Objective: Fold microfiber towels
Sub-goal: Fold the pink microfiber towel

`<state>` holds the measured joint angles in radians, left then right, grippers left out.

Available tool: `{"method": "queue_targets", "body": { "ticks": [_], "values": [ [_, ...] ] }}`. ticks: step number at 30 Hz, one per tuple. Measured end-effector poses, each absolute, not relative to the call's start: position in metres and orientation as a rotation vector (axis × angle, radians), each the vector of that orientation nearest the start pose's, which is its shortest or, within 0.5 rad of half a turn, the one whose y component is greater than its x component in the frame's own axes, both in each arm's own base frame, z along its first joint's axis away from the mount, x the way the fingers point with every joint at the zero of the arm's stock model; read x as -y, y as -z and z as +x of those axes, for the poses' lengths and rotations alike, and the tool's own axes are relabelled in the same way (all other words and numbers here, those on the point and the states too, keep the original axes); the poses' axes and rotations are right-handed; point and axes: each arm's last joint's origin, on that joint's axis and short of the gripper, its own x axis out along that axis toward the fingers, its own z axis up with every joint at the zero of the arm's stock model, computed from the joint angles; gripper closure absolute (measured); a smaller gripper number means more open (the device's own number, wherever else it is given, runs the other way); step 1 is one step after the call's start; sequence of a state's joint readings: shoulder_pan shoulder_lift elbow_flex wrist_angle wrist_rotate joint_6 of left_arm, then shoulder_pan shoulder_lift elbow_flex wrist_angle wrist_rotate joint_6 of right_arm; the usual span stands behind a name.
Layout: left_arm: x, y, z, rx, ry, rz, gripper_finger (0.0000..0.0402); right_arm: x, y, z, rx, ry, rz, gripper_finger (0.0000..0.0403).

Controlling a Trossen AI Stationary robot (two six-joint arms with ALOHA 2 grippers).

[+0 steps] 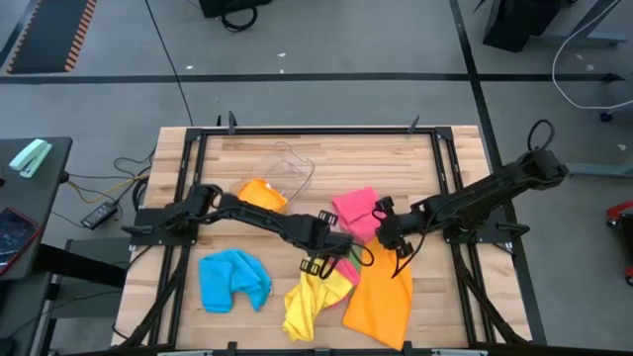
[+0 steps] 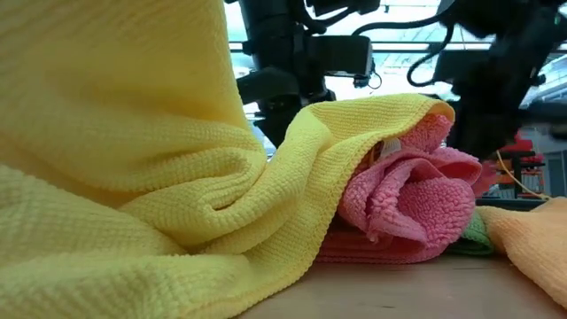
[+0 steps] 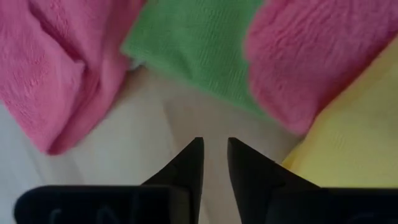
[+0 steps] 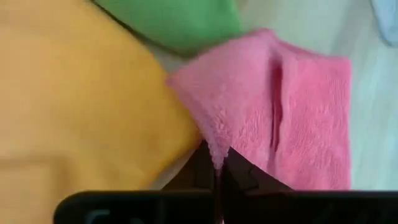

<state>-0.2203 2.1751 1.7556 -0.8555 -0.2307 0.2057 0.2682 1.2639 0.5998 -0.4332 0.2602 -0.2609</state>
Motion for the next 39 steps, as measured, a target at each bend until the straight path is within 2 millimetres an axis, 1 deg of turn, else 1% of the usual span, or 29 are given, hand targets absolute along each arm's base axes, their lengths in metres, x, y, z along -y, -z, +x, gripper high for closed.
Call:
{"method": "queue_targets", "body": {
  "ticks": [2,5,9,11,13,16,19,23,30,34,39],
  "values": [
    [0.096,-0.181,0.436,-1.232,0.124,0.464,0.0326,-0.055,-0.173,0.208,-1.109,-0.177,-0.468,0.0396],
    [0.103,-0.181,0.435,-1.226,0.134,0.468,0.0331,-0.066,-0.184,0.210,-1.134,-0.206,-0.411,0.0396],
    [0.109,-0.181,0.434,-1.223,0.141,0.468,0.0337,-0.078,-0.191,0.207,-1.177,-0.272,-0.377,0.0397],
    [0.111,-0.181,0.433,-1.222,0.145,0.473,0.0340,-0.081,-0.197,0.209,-1.158,-0.276,-0.374,0.0397],
    [0.112,-0.181,0.433,-1.222,0.146,0.474,0.0343,-0.079,-0.197,0.210,-1.154,-0.265,-0.389,0.0397],
    [0.112,-0.180,0.433,-1.223,0.137,0.459,0.0347,-0.069,-0.196,0.213,-1.157,-0.212,-0.386,0.0397],
    [0.112,-0.180,0.433,-1.223,0.135,0.457,0.0349,-0.054,-0.189,0.216,-1.188,-0.163,-0.363,0.0397],
    [0.112,-0.180,0.433,-1.223,0.135,0.458,0.0347,-0.034,-0.183,0.221,-1.178,-0.116,-0.329,0.0397],
    [0.111,-0.180,0.433,-1.224,0.134,0.457,0.0353,0.003,-0.183,0.224,-1.189,-0.009,-0.278,0.0397],
    [0.111,-0.180,0.433,-1.224,0.134,0.457,0.0352,0.015,-0.178,0.221,-1.198,-0.014,-0.257,0.0396],
    [0.111,-0.180,0.433,-1.224,0.134,0.457,0.0351,0.025,-0.160,0.216,-1.167,-0.009,-0.291,0.0373]
  ]
}}
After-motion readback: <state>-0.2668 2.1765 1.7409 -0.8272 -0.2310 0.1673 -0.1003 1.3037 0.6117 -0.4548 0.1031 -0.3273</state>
